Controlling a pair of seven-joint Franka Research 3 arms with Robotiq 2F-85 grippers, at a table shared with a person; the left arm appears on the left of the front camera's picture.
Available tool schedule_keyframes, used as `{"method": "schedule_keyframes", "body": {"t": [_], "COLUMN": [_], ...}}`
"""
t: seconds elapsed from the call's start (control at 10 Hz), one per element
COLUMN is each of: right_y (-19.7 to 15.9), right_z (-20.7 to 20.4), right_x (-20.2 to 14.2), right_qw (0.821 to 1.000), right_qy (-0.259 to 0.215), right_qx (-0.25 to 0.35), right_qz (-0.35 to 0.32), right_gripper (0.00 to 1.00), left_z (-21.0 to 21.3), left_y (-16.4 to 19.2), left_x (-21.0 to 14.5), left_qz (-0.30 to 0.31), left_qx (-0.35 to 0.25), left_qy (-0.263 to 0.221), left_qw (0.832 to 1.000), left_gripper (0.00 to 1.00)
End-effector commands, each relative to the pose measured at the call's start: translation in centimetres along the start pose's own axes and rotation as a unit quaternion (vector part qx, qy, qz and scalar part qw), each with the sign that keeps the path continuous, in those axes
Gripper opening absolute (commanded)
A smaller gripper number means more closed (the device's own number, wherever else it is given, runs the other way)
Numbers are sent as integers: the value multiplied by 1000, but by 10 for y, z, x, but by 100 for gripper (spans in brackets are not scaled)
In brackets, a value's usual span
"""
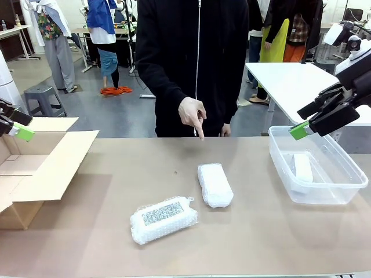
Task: Separate and place wrapped and unwrapped clocks.
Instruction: Pick up the Digital clock indicated by the person.
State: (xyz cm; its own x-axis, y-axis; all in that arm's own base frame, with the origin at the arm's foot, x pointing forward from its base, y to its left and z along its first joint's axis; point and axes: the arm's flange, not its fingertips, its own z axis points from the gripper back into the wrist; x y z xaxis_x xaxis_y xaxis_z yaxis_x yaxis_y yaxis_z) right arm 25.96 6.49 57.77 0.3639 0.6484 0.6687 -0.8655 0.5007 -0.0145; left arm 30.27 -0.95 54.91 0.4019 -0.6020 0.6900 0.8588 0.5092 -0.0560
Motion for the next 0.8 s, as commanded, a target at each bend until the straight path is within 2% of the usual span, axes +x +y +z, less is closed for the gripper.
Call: {"method": "schedule_keyframes", "body": {"t": [0.0, 0.2, 0.3, 0.4, 0.6, 0.7], "right_y": [1, 1, 1, 1, 1, 1], "right_z": [-3, -3, -3, -3, -3, -3], "right_x": [1, 1, 1, 1, 1, 1], "right_qw": [1000, 1000, 1000, 1000, 1000, 1000], "right_qy": [-4, -4, -4, -4, -4, -4], "right_qx": [12, 12, 12, 12, 12, 12], "right_qz": [-5, -5, -5, -5, -5, -5], "right_gripper": [100, 100, 100, 100, 100, 100], "left_z": [0, -30, -55, -74, -126, -158], "left_y": [0, -26, -49, -72, -132, -162], "left_x": [0, 51, 85, 111, 155, 167], "left_qz": [0, 16, 20, 46, 110, 100], "left_qx": [0, 49, 54, 73, 82, 60], "left_qy": [0, 59, 100, 117, 202, 229], "left_qw": [1000, 997, 993, 989, 970, 966], "left_gripper": [100, 100, 100, 100, 100, 100]}}
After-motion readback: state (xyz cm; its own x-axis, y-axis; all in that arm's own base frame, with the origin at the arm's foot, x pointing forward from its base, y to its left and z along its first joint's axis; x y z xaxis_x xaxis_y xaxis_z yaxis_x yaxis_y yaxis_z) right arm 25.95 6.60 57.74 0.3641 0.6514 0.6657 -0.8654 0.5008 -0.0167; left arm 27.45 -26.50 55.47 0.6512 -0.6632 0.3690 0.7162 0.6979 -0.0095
